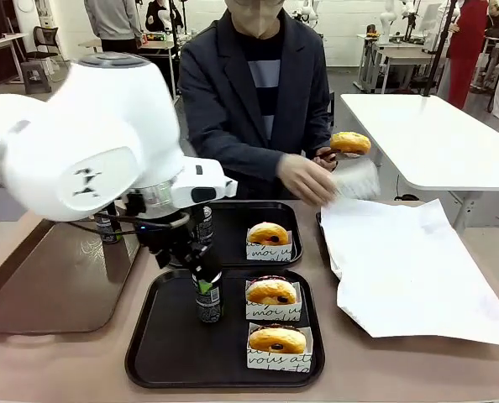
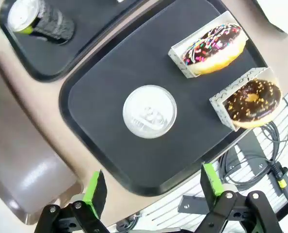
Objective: Set up donuts and drinks on trays.
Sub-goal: Pick up one Pepsi coke from the Handle tray and place it on the Flat Tray without a Pepsi coke.
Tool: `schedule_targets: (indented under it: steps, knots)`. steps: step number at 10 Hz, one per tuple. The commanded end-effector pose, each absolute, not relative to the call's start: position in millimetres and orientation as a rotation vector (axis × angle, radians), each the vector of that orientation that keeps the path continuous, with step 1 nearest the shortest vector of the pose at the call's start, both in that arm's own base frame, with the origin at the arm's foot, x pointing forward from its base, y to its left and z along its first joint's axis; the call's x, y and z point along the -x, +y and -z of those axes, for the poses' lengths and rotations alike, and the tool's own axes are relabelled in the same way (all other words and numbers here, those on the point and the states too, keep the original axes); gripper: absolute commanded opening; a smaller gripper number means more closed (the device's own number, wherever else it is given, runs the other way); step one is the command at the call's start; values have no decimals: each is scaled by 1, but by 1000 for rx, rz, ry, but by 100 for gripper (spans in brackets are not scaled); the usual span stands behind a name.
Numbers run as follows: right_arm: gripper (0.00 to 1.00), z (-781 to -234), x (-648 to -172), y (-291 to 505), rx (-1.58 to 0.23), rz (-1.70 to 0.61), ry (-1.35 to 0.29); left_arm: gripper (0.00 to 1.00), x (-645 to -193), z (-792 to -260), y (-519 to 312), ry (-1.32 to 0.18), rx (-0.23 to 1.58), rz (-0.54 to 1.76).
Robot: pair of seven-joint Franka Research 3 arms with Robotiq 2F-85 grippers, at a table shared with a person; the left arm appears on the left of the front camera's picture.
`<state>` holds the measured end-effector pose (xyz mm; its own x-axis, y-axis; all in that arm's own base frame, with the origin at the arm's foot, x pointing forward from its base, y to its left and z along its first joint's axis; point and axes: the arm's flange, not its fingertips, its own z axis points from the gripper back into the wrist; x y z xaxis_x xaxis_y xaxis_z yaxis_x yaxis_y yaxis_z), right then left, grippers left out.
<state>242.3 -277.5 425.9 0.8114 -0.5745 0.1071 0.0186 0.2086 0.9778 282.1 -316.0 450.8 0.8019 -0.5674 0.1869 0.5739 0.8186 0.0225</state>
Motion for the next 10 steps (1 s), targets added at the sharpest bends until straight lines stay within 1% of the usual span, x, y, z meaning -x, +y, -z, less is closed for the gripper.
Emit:
schedule_targets:
  steps: [1,2,3,4,5,8,9,10]
  knots:
    - [100,-427,-242,-277,-1311,426,-520,100,-264,-454,-276,-247,74,518]
    - [100,-427,-242,-277,-1311,426,-520,100,-268,-459,-254,-249,99,474]
    - [100,-427,-242,-277,-1311,426,-520,100,-272,-462,-231,-224,145,444]
    - [100,-427,-242,-277,-1311,426,-520,100,-277,-462,-211,-207,152,392]
    - [100,-427,-242,-277,-1311,426,-520,100,-291,-461,-191,-189,168,331]
    - [100,-427,-242,-277,-1311,426,-520,100,-333,-438,-149,-105,255,184]
    - [100,-427,-242,-277,-1311,426,-520,100,-338,-432,-149,-105,242,160]
    - [100,-427,-242,-277,-1311,426,-520,100,-331,-457,-152,-135,201,205]
